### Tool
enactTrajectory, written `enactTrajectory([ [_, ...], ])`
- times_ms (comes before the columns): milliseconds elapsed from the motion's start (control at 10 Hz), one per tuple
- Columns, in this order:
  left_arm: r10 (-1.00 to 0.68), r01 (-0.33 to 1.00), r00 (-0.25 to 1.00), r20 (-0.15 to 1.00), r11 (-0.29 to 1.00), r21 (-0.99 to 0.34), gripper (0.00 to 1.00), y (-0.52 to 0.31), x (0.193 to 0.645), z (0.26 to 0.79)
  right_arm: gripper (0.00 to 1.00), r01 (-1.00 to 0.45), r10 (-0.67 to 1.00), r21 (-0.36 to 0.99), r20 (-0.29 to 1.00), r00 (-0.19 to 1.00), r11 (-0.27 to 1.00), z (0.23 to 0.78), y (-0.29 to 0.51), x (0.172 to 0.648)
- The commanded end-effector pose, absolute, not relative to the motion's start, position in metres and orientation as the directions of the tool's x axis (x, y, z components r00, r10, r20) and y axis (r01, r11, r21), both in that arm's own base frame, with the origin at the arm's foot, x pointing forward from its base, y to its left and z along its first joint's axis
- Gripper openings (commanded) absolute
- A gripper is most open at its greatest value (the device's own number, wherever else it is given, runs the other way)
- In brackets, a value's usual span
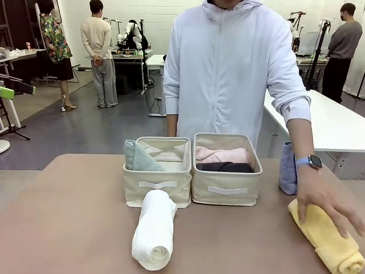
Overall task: Sort the towels based on their folding style.
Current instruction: Pick up another triangle-folded towel from the table and place it in the left Fabric basket.
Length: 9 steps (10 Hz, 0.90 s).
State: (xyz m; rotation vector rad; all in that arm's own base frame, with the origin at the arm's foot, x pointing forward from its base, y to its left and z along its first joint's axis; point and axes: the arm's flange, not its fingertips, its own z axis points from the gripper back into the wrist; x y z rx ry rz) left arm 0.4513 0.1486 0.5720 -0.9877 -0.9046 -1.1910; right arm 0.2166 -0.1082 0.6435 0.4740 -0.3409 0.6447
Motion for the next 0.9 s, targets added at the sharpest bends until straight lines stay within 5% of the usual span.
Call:
enactTrajectory([
  [0,-0.309,0.99,0.136,0.941,0.08,-0.117,1.0,0.15,0.452,0.574,1.0,-0.64,0.416,0.296,0.558,0.718,0.709,0.671,-0.147,0.139],
  [800,-0.309,0.99,0.136,0.941,0.08,-0.117,1.0,0.15,0.452,0.574,1.0,-0.6,0.365,0.372,0.534,0.762,0.708,0.66,-0.172,0.15],
])
